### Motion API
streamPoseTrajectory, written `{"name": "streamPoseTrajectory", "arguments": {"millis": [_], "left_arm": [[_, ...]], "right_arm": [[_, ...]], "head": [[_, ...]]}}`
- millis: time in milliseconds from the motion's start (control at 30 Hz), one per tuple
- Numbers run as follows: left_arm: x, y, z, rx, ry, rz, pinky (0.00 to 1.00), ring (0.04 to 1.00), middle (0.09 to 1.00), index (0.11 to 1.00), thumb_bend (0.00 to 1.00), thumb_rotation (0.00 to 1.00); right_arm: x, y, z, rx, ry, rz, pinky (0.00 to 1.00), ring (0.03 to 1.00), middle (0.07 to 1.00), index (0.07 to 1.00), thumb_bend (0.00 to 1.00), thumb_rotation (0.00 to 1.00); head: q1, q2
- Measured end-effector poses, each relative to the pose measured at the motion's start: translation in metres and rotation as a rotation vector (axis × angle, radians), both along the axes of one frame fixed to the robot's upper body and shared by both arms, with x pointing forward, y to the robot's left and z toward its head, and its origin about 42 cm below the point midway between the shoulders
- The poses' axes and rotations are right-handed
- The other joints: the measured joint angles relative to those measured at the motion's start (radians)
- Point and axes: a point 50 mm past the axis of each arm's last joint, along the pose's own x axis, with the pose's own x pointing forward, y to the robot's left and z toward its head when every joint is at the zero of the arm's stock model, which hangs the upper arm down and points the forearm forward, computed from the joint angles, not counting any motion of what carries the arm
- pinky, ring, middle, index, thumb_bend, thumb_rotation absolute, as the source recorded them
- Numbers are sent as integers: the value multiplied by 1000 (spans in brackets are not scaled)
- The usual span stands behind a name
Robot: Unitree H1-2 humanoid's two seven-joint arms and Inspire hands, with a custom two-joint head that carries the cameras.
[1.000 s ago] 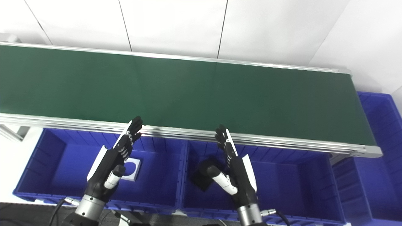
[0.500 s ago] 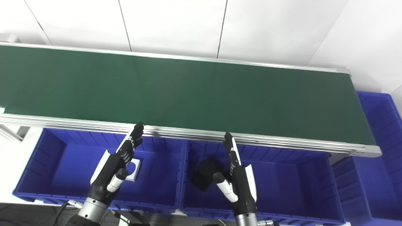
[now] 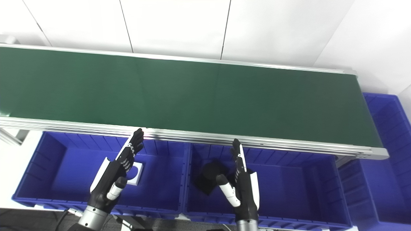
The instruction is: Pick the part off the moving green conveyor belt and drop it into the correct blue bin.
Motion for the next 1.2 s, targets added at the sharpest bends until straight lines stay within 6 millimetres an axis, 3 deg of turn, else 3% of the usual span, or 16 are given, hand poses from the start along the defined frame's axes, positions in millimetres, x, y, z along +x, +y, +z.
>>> {"name": "streamPoseTrajectory", "arguments": {"millis": [300, 767, 1200], "left_arm": [[-2, 1, -7, 3, 22, 1, 997, 1000, 1000, 985, 906, 941], [1, 1, -12, 7, 33, 1, 984, 1000, 1000, 981, 857, 928], [3, 1, -13, 8, 33, -1, 977, 998, 996, 975, 864, 921]], "right_arm": [[-2, -4, -5, -15, 12, 10, 1000, 984, 1000, 1000, 818, 842], [1, -3, -12, -32, 22, 20, 1000, 978, 1000, 1000, 814, 836], [6, 0, -12, -35, 12, 13, 1000, 984, 1000, 1000, 832, 830]], "head": [[2, -26], [26, -77], [31, -74]]}}
